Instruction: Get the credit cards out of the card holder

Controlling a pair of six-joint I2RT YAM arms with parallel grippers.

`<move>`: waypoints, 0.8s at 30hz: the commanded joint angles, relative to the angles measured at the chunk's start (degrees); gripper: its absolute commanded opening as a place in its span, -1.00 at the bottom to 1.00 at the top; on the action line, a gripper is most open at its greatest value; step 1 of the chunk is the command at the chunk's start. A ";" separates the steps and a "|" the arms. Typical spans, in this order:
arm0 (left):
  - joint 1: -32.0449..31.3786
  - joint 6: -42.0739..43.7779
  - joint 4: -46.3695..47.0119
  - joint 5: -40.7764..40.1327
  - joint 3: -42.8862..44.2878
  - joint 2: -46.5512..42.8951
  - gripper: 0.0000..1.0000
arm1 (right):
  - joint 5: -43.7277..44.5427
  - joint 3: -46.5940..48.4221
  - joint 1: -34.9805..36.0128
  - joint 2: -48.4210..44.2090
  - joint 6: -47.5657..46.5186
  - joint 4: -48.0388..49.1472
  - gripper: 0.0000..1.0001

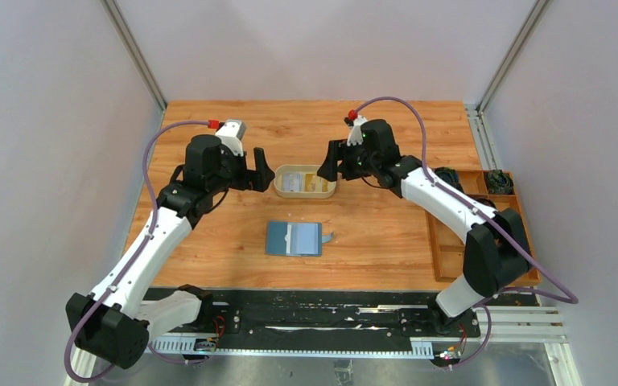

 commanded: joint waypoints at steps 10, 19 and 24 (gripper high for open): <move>0.29 0.71 1.73 -13.23 0.43 1.29 1.00 | 12.30 -6.27 -1.05 -5.86 -5.08 -0.60 0.43; 0.93 1.23 1.04 -16.73 1.58 1.50 1.00 | 11.66 -11.58 -5.08 -10.25 -5.01 2.78 0.42; 1.88 1.23 0.82 -14.83 1.96 2.15 1.00 | 9.93 -11.93 -5.30 -10.38 -5.46 3.28 0.42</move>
